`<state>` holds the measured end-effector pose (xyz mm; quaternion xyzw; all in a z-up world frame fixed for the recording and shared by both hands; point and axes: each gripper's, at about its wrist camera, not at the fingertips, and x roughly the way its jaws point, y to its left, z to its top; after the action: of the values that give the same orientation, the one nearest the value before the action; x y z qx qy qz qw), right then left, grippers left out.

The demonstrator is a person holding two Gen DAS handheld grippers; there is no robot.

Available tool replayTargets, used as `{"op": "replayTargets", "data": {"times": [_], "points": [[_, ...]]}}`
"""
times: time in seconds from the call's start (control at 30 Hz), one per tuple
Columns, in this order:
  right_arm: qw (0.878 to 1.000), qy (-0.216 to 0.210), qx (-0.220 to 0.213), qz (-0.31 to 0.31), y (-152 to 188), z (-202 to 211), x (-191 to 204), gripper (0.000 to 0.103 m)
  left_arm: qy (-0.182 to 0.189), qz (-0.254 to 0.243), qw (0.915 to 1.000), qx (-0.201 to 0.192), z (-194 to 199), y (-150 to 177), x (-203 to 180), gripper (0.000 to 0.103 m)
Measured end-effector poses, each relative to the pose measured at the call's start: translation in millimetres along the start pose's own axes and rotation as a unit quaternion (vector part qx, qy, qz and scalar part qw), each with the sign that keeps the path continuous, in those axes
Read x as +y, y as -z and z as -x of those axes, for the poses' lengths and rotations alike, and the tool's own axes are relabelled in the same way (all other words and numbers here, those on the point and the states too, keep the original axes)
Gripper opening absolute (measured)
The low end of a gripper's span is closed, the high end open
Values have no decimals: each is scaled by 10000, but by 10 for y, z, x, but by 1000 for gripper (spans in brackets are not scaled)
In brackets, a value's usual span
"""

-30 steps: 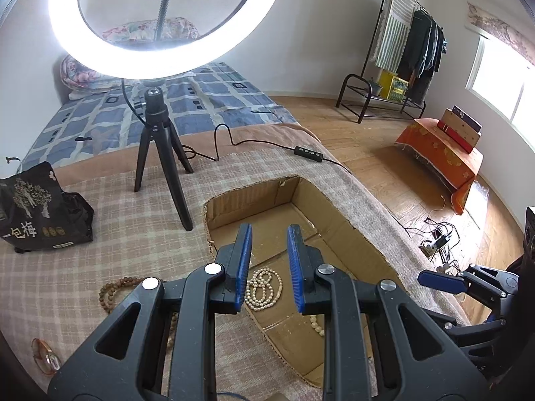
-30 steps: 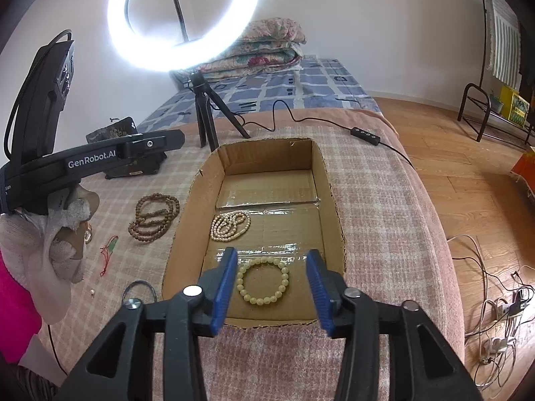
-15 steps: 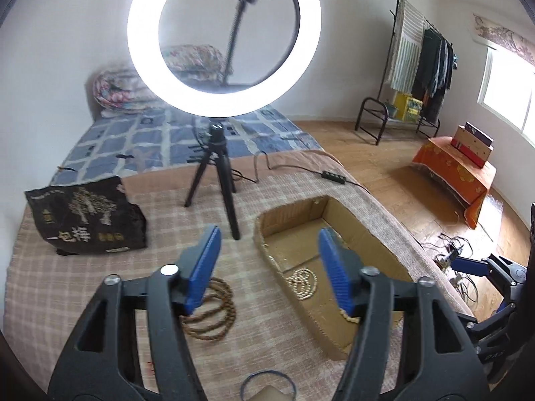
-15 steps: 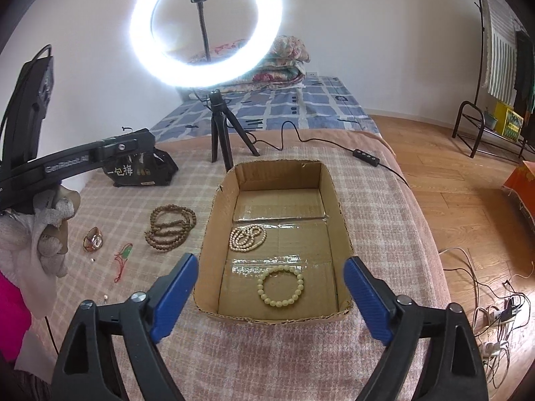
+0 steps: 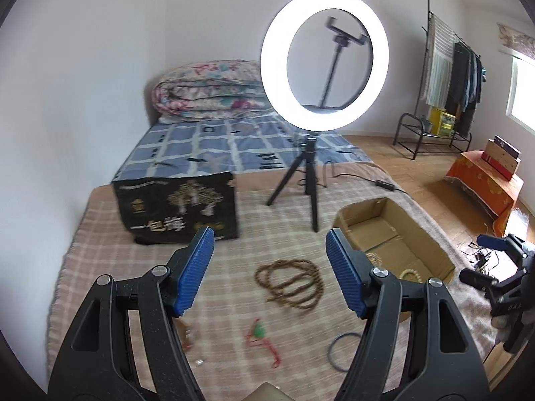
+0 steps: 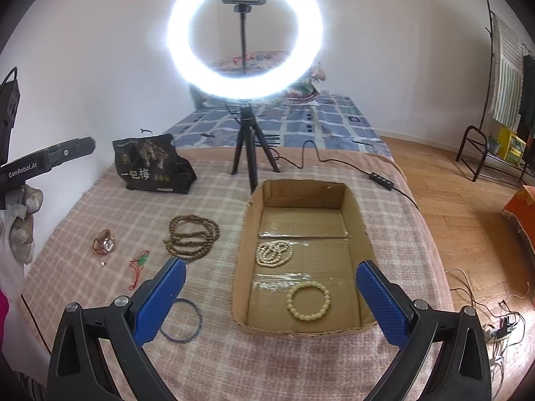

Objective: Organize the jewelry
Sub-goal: 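Withdraw both open tools from the box back toward the remaining jewelry, then grasp the brown leather watch with the left tool while the right tool grasps the wooden bead mala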

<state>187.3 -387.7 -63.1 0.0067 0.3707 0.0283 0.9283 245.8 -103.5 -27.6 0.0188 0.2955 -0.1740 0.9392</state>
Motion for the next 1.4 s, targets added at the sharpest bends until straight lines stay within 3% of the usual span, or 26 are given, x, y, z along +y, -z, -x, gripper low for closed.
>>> {"op": "replayTargets", "data": {"times": [0.3,0.5,0.9,1.13,1.4], "points": [[9990,-265,122,333,-83,-151,375,103,-697,378,9967,144,337,429,873,71],[9973,-560,336,331,-143,-305,554,103,-912,666,9929,378,358,720,1254,71],[9876,-1195,991,236,-308,-817,935,101,-690,936,9892,893,45,1094,1418,71],[9797,-1275,1527,233,-389,-1299,1132,99,-542,1044,9872,1080,-147,1187,1473,71],[9659,-1203,2281,-243,-400,-1955,1192,100,-411,1224,9830,1302,-385,1285,1579,65]]}}
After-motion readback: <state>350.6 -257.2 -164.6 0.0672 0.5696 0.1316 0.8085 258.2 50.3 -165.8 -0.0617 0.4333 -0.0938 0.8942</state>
